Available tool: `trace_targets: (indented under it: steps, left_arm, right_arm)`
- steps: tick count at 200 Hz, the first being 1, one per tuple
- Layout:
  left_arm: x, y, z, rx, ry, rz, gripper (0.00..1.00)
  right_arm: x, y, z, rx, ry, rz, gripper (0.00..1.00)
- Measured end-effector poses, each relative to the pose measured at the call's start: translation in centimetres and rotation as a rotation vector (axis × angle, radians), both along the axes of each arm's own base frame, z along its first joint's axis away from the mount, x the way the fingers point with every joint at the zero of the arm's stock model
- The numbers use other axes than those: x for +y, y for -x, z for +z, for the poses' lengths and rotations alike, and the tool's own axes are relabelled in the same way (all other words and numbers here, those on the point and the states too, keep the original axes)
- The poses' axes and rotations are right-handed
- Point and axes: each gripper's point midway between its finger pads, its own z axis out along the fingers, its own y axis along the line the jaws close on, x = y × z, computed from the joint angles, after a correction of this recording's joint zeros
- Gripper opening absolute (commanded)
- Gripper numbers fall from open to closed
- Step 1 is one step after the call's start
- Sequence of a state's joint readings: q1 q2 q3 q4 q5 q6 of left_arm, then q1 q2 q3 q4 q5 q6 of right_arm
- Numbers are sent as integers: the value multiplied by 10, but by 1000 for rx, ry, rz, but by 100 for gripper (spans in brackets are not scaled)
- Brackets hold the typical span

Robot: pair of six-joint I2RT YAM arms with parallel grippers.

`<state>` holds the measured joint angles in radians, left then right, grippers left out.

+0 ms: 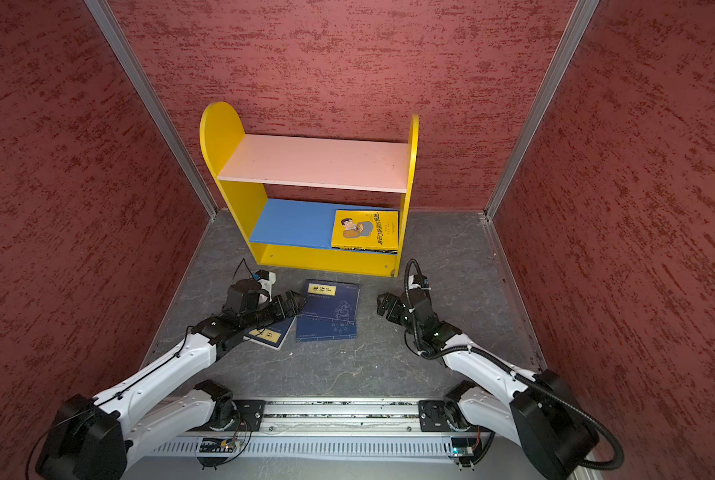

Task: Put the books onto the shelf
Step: 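Lower both grippers onto the dark blue book's edges on the table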

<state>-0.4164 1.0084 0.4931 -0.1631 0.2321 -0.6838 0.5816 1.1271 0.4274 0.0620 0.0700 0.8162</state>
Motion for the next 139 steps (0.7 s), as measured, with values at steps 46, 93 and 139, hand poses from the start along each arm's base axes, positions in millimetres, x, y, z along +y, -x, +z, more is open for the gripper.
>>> trace_targets:
  steps: [46,93,139]
  left_arm:
    - [-1,-10,-25,64,-20,31,99]
    - [-2,-18,-52,132,-39,53,100]
    - [-13,-36,-54,129,-23,35,99]
  right_arm:
    - [27,-2,-22,47,-28,48,95]
    - [55,-17,-29,64,-55,88,92]
    - [74,-32,-36,65,-85,113,89]
